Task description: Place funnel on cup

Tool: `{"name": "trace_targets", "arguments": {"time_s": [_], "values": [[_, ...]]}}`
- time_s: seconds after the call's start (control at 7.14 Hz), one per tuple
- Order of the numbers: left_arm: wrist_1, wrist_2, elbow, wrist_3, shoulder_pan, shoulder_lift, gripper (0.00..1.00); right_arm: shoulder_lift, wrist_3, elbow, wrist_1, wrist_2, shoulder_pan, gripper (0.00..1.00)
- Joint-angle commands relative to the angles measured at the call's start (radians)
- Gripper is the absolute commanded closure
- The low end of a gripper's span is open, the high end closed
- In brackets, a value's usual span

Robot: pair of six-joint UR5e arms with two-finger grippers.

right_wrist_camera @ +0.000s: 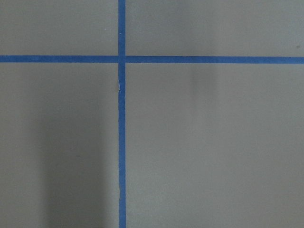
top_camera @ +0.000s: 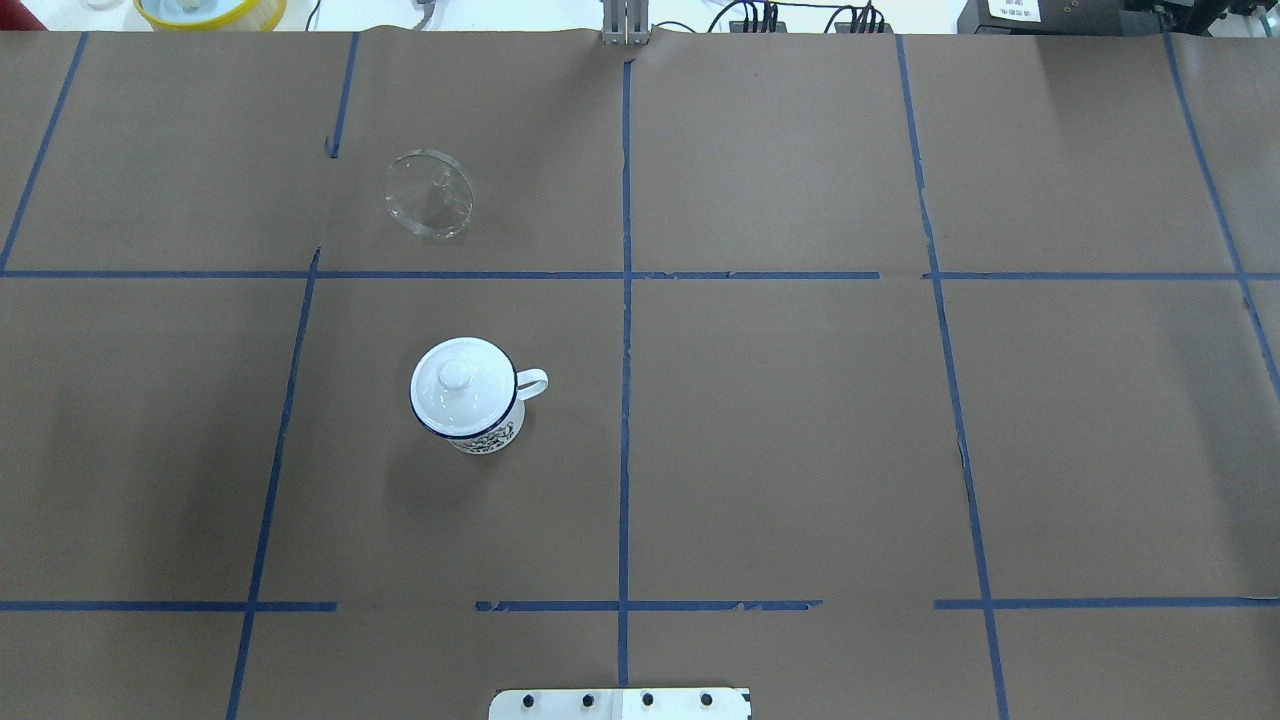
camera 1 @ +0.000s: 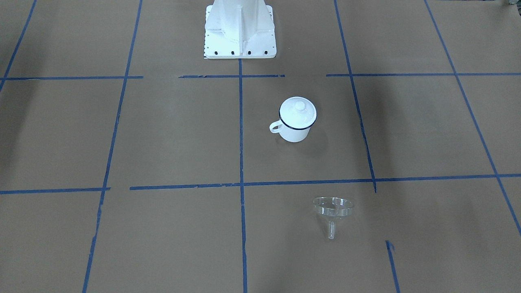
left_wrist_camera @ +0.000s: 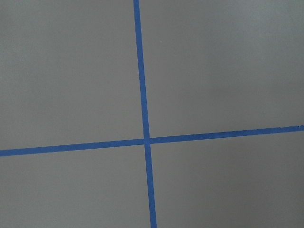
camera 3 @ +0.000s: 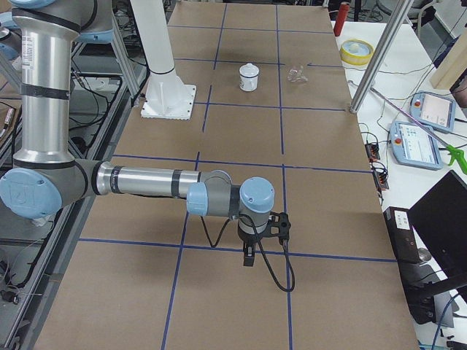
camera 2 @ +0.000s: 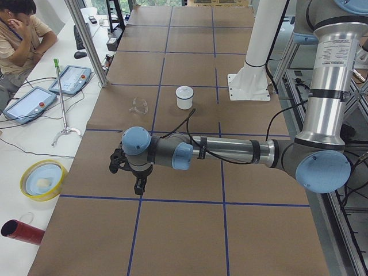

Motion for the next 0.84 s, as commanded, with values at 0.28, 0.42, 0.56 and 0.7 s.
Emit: {"name": "trace_targets", "arguments": {"time_s": [0.28,0.42,0.56,0.7], "values": [[-0.001,-0.004,-0.053,-0.008,-0.001,0.037,0.00,0.000,0.000,0.000,0.000,0.000,0.000,0.00],[-0.001,-0.001,-0.061,-0.011,0.003,0.034,0.00,0.000,0.000,0.000,0.000,0.000,0.000,0.00],[-0.004,-0.010,-0.094,-0.058,0.017,0.028,0.00,0.000,0.000,0.000,0.000,0.000,0.000,0.00],[-0.008,-0.001,-0.163,-0.184,0.087,0.028,0.00,0.000,0.000,0.000,0.000,0.000,0.000,0.00]]}}
